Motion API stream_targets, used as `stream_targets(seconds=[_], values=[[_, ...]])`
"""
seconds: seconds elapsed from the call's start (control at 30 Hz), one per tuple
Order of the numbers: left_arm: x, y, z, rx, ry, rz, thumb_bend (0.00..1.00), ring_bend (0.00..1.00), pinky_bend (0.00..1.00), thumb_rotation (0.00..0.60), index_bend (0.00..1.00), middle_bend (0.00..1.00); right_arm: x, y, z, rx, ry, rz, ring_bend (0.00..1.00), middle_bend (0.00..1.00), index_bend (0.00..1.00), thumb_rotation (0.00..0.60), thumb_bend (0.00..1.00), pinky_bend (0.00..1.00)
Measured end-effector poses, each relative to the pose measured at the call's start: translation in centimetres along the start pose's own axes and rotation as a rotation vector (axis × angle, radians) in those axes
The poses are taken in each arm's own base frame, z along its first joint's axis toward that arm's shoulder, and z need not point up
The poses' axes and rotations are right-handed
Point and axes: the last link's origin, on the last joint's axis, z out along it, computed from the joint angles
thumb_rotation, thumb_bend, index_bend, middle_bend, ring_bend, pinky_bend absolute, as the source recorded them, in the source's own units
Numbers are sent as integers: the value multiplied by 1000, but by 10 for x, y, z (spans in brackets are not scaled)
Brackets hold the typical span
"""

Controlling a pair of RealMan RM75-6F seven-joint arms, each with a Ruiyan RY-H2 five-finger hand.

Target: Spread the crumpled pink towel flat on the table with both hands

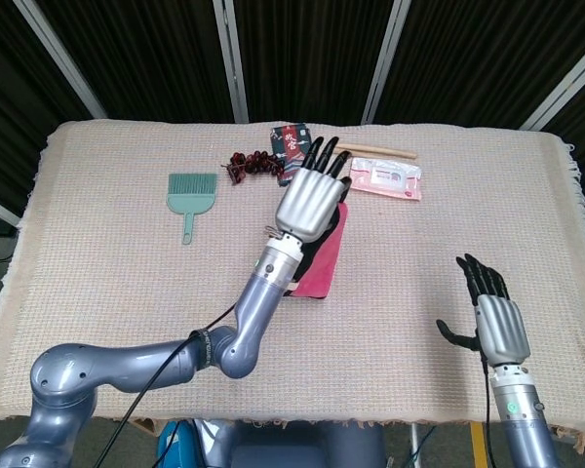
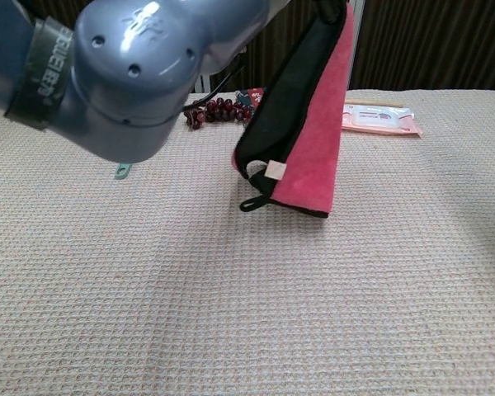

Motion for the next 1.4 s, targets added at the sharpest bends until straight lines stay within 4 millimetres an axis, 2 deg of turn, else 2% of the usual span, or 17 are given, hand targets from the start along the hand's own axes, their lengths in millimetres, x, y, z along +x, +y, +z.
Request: stream_targets(seconds=[0.27, 0.4, 0.6, 0.9, 1.17, 1.4], values=[[13, 26, 23, 57, -3, 105, 558, 0, 0, 600, 623, 164, -9, -13, 15, -28, -56, 88, 0, 0, 0, 600, 258, 0], [26, 44, 33, 109, 0, 126, 560, 0, 0, 600, 623, 165, -14, -22, 20, -28, -84, 118, 0, 0, 0, 600, 257, 0], [31, 64, 36, 126, 5, 110, 573, 0, 0, 600, 623, 164, -25, -37, 27, -19, -106, 160, 0, 0, 0, 600, 257, 0], [33, 88, 36, 112, 16, 109, 574, 0, 0, 600, 623, 163, -56, -74, 48, -32, -141, 235, 0, 0, 0, 600, 257, 0], [33, 92, 38, 123, 23, 136, 583, 0, 0, 600, 627, 160, -78, -108, 63, -45, -157, 258, 0, 0, 0, 600, 258, 0], [31, 77, 43, 165, 16, 221, 622, 0, 0, 600, 663, 158, -82, -101, 74, -86, -138, 236, 0, 0, 0, 600, 257, 0]])
